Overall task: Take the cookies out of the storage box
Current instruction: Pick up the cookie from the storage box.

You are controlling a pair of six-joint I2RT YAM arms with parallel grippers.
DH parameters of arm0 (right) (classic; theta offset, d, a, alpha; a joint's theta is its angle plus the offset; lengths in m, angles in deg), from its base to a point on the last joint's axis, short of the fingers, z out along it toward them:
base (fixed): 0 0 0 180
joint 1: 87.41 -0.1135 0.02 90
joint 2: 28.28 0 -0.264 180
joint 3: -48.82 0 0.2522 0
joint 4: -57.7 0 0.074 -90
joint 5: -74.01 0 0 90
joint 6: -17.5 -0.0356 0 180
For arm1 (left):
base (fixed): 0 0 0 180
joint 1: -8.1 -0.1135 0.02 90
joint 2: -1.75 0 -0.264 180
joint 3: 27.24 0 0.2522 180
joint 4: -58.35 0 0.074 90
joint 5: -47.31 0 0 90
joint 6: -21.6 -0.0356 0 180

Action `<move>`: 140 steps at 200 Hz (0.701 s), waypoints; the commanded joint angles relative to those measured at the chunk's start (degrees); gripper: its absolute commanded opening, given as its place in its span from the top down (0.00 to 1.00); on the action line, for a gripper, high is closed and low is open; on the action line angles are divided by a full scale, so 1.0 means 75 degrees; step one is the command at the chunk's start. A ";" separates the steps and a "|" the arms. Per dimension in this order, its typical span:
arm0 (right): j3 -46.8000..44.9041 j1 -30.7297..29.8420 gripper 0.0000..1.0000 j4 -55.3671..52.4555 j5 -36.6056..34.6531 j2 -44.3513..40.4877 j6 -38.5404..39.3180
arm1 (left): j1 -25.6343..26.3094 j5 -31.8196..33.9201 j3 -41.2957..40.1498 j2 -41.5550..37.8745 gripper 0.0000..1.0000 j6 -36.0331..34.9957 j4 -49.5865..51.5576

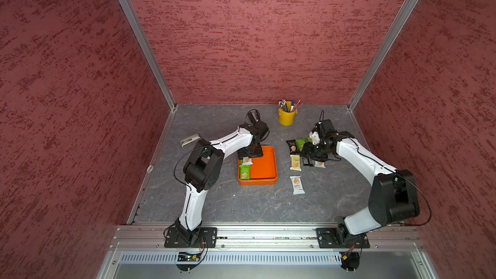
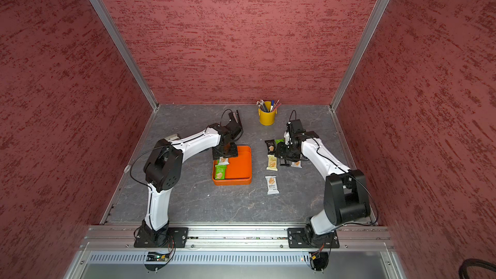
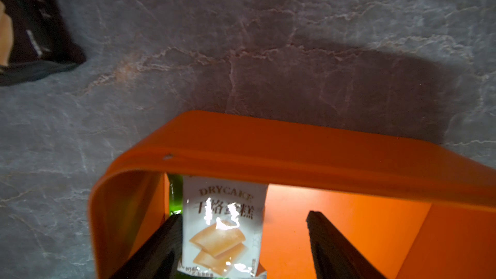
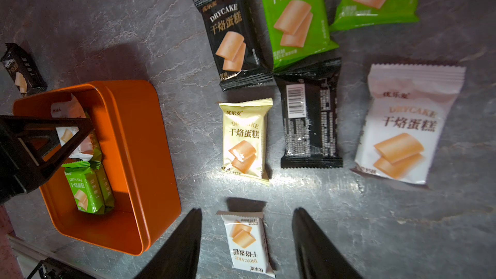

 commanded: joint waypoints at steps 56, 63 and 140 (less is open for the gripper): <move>0.0124 0.0076 0.42 -0.0011 -0.0043 0.0030 0.0083 | -0.0056 0.0030 -0.0128 0.0214 0.32 -0.0008 -0.0074; 0.0135 0.0076 0.42 -0.0029 -0.0044 0.0030 0.0084 | -0.0060 0.0031 -0.0146 0.0214 0.32 0.0001 -0.0078; 0.0135 0.0096 0.42 -0.0046 -0.0055 0.0013 0.0078 | -0.0058 -0.0004 -0.0302 0.0087 0.51 -0.0008 -0.0258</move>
